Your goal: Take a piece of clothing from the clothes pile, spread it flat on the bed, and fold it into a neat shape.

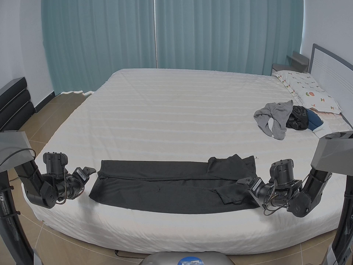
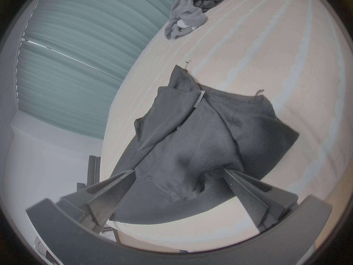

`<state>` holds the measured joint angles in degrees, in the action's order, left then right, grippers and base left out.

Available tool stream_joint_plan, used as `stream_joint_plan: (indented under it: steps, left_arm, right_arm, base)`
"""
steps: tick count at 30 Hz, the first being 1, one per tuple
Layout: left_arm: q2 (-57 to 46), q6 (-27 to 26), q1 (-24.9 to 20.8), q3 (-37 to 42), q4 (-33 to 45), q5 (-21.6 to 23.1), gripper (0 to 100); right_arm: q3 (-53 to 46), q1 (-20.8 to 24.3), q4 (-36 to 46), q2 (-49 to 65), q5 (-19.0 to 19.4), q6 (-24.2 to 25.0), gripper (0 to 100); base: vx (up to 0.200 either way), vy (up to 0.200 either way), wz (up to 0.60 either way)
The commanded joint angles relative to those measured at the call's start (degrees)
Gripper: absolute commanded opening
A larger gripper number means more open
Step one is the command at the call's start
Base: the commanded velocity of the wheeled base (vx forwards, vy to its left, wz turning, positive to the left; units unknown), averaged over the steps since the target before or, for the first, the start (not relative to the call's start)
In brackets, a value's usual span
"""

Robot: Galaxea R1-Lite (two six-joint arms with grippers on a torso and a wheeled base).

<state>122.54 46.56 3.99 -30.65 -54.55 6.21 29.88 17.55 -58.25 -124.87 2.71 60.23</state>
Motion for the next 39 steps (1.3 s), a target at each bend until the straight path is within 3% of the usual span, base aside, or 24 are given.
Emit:
stream_joint_plan:
  steps: [1,8,14,18,21,26,31,39]
  left_arm:
    - [0.3,-0.2,0.1,-0.1,0.0,-0.1,100]
    - [0.4,-0.2,0.1,-0.1,0.0,0.0,100]
    - [-0.1,-0.1,0.1,-0.2,0.1,0.0,100]
    - [-0.2,-0.1,0.1,-0.2,0.1,0.0,100]
    - [-0.2,-0.1,0.1,-0.3,0.1,0.0,100]
    - [-0.3,-0.1,0.1,-0.5,0.0,0.0,100]
    - [-0.3,-0.2,-0.1,-2.8,0.5,0.2,100]
    - [0.4,0.0,-0.6,-3.9,0.8,0.5,100]
  right_arm:
    - [0.4,-2.0,-1.5,2.1,0.2,0.3,100]
    - [0.0,-3.5,-3.8,2.4,0.0,0.1,100]
    - [-0.3,-4.0,-3.1,3.1,0.5,-0.1,100]
    - [-3.4,-2.4,0.3,4.1,3.4,-5.8,100]
    - [-4.2,-2.0,1.0,4.8,3.6,-7.2,100]
    - [-4.3,-2.3,1.0,6.7,3.4,-7.4,100]
    - [-3.6,-6.2,0.9,9.9,4.1,-7.4,100]
    - [-2.8,-5.8,0.3,2.0,6.3,-7.1,100]
  base:
    - [0.2,0.0,0.0]
    - [0.2,0.0,0.0]
    - [0.0,0.0,0.0]
    - [0.0,0.0,0.0]
    - [0.0,0.0,0.0]
    - [0.0,0.0,0.0]
    - [0.0,0.0,0.0]
    - [0.0,0.0,0.0]
